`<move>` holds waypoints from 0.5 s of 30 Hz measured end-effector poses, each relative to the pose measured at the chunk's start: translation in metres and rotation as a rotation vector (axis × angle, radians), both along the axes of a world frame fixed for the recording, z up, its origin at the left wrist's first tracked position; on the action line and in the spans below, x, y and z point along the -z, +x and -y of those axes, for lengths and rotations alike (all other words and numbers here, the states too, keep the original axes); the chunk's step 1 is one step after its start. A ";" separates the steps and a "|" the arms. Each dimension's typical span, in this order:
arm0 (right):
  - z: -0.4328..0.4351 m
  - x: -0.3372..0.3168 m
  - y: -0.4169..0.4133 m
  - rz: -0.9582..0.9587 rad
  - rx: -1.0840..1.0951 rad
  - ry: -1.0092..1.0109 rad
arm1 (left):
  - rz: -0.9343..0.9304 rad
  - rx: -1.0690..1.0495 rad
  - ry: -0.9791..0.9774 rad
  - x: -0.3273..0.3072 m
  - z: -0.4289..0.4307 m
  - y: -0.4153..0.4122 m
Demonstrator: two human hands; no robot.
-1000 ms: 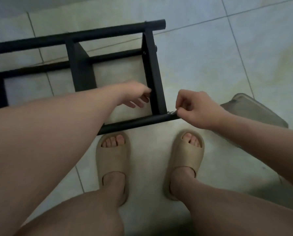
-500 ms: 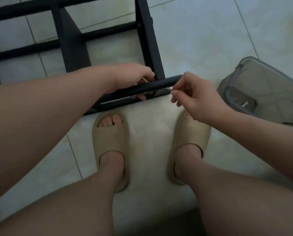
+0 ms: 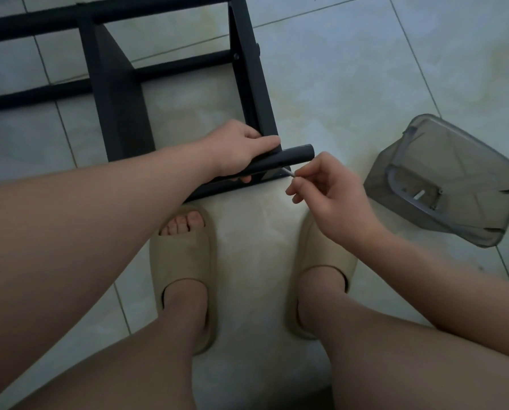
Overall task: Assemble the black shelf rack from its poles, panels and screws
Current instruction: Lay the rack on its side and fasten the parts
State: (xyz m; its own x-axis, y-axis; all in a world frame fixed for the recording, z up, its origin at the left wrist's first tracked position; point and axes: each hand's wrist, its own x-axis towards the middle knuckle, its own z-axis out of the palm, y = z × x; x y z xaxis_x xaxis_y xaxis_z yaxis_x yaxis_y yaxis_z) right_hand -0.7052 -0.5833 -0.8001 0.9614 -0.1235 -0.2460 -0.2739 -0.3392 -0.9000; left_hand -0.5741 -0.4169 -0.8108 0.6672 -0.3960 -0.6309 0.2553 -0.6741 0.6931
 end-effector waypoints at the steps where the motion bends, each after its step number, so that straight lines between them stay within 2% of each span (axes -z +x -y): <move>1: 0.000 0.000 -0.001 0.006 0.011 0.008 | 0.003 -0.001 -0.004 0.001 0.000 0.000; 5: -0.001 0.000 -0.003 0.017 0.013 0.004 | -0.024 -0.027 -0.046 -0.002 -0.002 0.000; 15: -0.002 -0.006 0.000 0.076 0.009 -0.042 | 0.038 -0.013 0.033 -0.006 0.000 -0.004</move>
State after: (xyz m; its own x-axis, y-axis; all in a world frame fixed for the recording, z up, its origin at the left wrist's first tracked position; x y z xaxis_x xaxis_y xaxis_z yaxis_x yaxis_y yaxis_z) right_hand -0.7050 -0.5810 -0.7943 0.9759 -0.1411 -0.1667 -0.2085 -0.3752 -0.9032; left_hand -0.5778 -0.4169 -0.8052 0.6958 -0.3665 -0.6176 0.2380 -0.6937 0.6798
